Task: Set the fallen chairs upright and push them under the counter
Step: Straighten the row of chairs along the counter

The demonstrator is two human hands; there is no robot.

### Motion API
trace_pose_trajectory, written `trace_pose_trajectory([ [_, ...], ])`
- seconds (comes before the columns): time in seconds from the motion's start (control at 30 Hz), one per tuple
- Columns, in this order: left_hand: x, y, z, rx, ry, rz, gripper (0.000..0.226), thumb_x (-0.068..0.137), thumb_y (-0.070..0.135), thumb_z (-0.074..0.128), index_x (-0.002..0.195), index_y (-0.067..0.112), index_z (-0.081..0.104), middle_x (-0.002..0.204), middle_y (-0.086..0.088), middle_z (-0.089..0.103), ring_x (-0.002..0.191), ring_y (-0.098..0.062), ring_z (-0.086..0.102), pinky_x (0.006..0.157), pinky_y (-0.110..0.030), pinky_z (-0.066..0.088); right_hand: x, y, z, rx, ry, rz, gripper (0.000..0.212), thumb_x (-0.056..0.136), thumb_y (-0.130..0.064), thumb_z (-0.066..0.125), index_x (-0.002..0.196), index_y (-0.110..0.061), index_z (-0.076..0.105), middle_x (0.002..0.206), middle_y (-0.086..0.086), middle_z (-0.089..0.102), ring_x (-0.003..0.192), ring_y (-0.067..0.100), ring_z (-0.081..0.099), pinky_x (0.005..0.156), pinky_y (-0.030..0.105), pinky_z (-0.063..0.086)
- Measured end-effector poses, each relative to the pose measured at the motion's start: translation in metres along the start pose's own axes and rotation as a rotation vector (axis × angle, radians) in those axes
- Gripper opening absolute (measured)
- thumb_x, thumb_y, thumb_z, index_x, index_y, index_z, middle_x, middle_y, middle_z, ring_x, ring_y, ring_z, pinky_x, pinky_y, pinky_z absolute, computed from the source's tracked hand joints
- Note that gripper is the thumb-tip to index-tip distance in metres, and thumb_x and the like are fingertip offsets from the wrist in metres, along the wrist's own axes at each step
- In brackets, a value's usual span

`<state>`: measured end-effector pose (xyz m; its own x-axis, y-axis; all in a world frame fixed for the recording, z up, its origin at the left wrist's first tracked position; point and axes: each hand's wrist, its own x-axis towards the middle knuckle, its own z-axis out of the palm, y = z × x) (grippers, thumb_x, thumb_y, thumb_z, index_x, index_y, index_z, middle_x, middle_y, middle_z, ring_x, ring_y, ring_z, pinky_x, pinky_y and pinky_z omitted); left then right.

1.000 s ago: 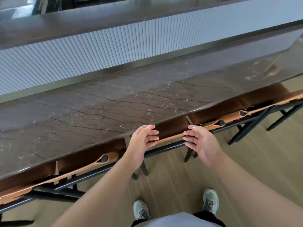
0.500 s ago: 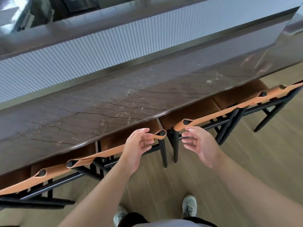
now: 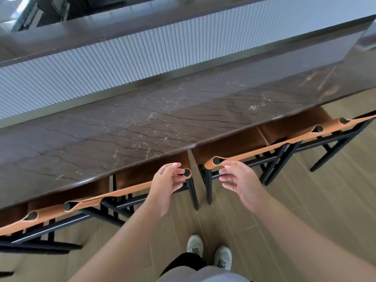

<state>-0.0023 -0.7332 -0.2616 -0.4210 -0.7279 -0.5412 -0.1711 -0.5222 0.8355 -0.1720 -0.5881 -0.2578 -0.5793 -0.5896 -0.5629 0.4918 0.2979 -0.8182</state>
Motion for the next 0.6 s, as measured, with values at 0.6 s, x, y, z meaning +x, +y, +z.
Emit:
trace_pose_trajectory([
  [0.6, 0.037, 0.005, 0.048, 0.011, -0.142, -0.008, 0.019, 0.097, 0.027, 0.056, 0.107, 0.019, 0.069, 0.094, -0.002, 0.075, 0.083, -0.015, 0.069, 0.084, -0.035, 0.054, 0.031, -0.024, -0.025, -0.201, 0.103, -0.052, 0.013, 0.098, -0.019, 0.057, 0.105, -0.019, 0.067, 0.1, 0.004, 0.072, 0.089, 0.017, 0.07, 0.076, 0.029, 0.055],
])
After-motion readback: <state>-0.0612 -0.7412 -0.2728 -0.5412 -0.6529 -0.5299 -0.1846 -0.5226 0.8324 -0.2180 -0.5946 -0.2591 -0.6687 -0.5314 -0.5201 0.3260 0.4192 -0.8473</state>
